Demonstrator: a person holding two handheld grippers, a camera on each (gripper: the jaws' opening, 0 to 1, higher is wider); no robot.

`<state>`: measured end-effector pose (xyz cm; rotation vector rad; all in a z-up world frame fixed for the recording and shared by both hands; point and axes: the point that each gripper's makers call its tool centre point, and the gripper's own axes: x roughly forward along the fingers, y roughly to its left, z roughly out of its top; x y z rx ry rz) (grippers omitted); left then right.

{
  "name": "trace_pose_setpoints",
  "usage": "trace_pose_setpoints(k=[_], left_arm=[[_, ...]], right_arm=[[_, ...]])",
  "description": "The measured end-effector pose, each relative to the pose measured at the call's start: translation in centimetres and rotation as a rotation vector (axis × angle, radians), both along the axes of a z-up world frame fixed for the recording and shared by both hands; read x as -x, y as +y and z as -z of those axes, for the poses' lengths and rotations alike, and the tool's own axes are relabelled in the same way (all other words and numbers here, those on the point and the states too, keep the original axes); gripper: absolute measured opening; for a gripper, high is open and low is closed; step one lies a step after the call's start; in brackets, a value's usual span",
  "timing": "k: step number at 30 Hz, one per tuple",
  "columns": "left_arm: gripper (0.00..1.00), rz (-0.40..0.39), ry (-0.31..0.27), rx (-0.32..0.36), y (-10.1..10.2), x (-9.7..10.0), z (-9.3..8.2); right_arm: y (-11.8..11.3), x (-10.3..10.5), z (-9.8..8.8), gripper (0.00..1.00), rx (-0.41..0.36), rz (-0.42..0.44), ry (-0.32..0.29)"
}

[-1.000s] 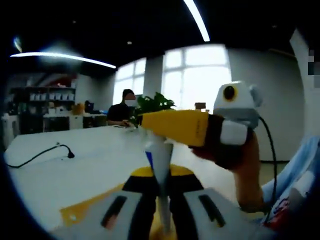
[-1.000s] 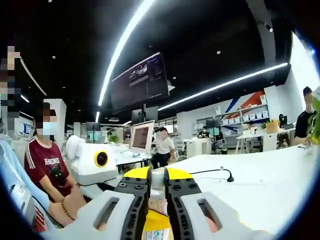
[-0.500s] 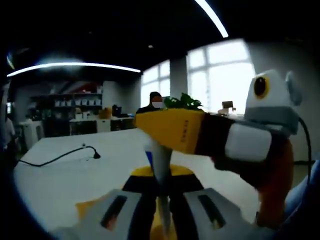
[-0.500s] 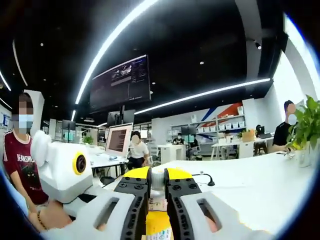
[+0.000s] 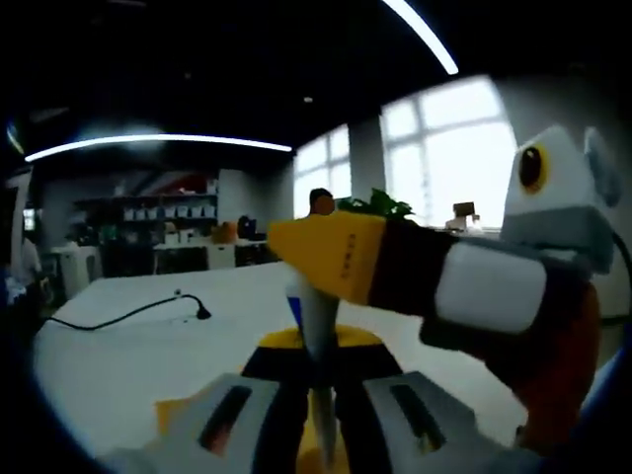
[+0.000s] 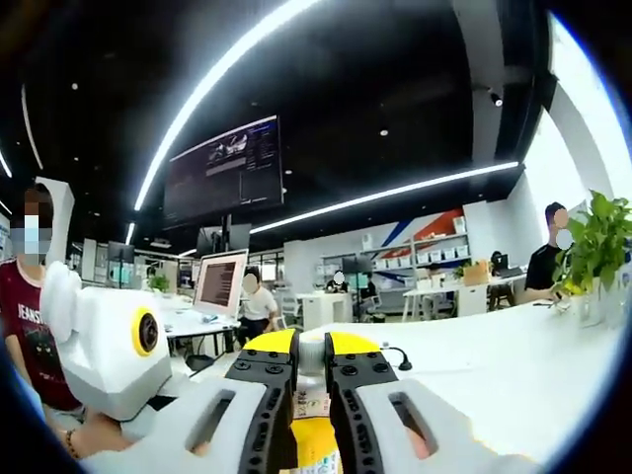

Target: Pick up the toothpaste unscrew the cap squeeze it onto the small board screw the cap back on and return it to the table

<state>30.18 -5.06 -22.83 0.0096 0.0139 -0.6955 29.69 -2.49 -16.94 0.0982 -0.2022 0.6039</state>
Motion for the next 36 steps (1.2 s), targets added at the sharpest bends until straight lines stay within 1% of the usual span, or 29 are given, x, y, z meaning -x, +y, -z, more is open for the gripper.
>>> trace_pose_setpoints(k=[7,10,14,15,16,18,20,21,22,23,25,27,28,29,30,31,32,33,34,36], left_arm=[[0.06,-0.012,-0.016,-0.008,0.0,0.1,0.0],[0.06,-0.02,-0.023,-0.015,0.1,0.1,0.1],[0.06,0.023,0.012,0.023,0.0,0.3,0.1],[0.06,0.032,0.018,0.033,0.0,0.4,0.1],[0.06,0.039,0.024,0.04,-0.1,0.4,0.2],[0.06,0.054,0.028,0.047,-0.1,0.4,0.2],[0.06,0.061,0.03,0.044,-0.2,0.5,0.3],[0.06,0.065,0.032,0.042,-0.2,0.5,0.3],[0.06,0.072,0.032,0.043,-0.2,0.5,0.3],[0.06,0.087,0.03,0.049,-0.2,0.6,0.2],[0.06,0.127,0.024,0.057,-0.5,0.9,-0.1],[0.06,0.158,0.031,0.059,-0.5,1.0,-0.2],[0.06,0.184,0.024,0.052,-0.6,1.3,-0.2],[0.06,0.226,0.016,0.032,-0.7,1.6,-0.2],[0.06,0.257,0.008,0.03,-0.6,1.9,-0.3],[0.06,0.296,-0.002,0.021,-0.6,2.3,-0.4],[0.06,0.326,-0.003,0.015,-0.4,2.6,-0.4],[0.06,0.337,0.007,0.028,-0.1,2.5,-0.7],[0.06,0.365,0.01,0.036,-0.1,2.7,-0.8],[0.06,0.45,0.02,0.049,-0.1,3.4,-0.9]], right_arm=[[-0.3,-0.2,0.1,0.09,-0.02,0.022,0.008],[-0.3,-0.2,0.1,0.09,-0.012,0.027,0.003],[-0.3,0.0,0.2,0.1,-0.007,0.0,-0.008],[-0.1,0.1,0.1,0.1,0.021,-0.01,-0.025],[-0.1,0.1,0.1,0.1,0.033,-0.011,-0.03],[-0.2,0.2,-0.1,0.11,0.037,-0.015,-0.056],[-0.5,0.5,-0.8,0.22,0.016,-0.016,-0.072],[-0.6,0.7,-1.0,0.25,0.015,-0.018,-0.075],[-0.6,0.8,-1.1,0.24,0.02,-0.019,-0.078],[-0.7,1.0,-1.3,0.24,0.036,-0.025,-0.081],[-0.8,1.4,-1.5,0.24,0.037,-0.04,-0.082],[-1.0,1.7,-1.6,0.24,0.039,-0.054,-0.087],[-1.0,1.7,-1.6,0.24,0.05,-0.061,-0.09],[-1.1,1.8,-1.6,0.25,0.069,-0.077,-0.095],[-1.1,1.9,-1.6,0.26,0.079,-0.09,-0.095],[-0.9,2.2,-1.6,0.25,0.102,-0.131,-0.098],[-1.1,2.1,-1.5,0.24,0.103,-0.14,-0.087],[-1.2,2.2,-1.6,0.24,0.109,-0.157,-0.088],[-1.2,2.4,-1.8,0.24,0.115,-0.185,-0.102],[-1.2,2.8,-2.0,0.24,0.112,-0.255,-0.097]])
